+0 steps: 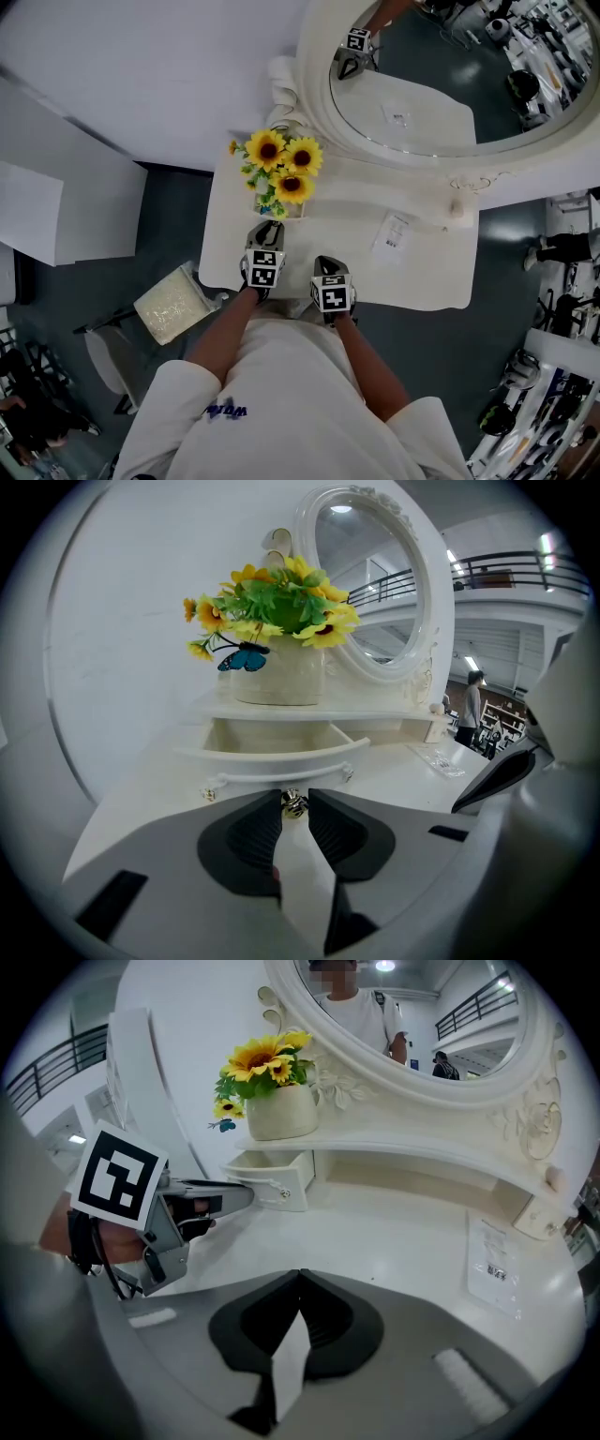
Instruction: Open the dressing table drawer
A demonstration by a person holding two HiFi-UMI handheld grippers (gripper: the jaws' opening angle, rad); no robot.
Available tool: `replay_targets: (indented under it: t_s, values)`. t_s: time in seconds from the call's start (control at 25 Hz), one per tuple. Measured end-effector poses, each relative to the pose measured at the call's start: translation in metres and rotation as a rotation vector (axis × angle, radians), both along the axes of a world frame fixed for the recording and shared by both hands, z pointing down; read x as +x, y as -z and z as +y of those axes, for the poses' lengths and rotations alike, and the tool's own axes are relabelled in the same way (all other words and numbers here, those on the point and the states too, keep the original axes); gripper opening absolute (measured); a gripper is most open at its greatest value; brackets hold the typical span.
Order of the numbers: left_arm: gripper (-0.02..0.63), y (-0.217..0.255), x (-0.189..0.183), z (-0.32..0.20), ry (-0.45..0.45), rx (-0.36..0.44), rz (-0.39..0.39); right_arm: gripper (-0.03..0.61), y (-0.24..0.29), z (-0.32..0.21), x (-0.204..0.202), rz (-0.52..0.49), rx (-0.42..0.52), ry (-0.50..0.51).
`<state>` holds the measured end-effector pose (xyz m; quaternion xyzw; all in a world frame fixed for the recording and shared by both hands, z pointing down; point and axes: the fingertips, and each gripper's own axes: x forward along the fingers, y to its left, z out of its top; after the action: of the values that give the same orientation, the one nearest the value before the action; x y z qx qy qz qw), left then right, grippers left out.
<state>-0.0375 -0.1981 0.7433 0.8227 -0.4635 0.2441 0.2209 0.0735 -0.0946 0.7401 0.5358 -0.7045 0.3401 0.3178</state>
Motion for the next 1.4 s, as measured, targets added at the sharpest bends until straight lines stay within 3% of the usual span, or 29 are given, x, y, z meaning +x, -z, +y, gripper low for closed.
replay_targets:
  t_s: [0.96,1.4]
  values:
    - [0.094,-0.0031,-0.0021,0.0073,-0.013,-0.010,0.004,0.012,-0.0049,-0.0006,-0.0037,-0.025,-0.018,-0.010]
    - [0.094,0.0025,-0.0035,0.0073,-0.020,0.025,0.009,0.012,-0.0067,0.0031,-0.0013,-0.039,-0.030,-0.028]
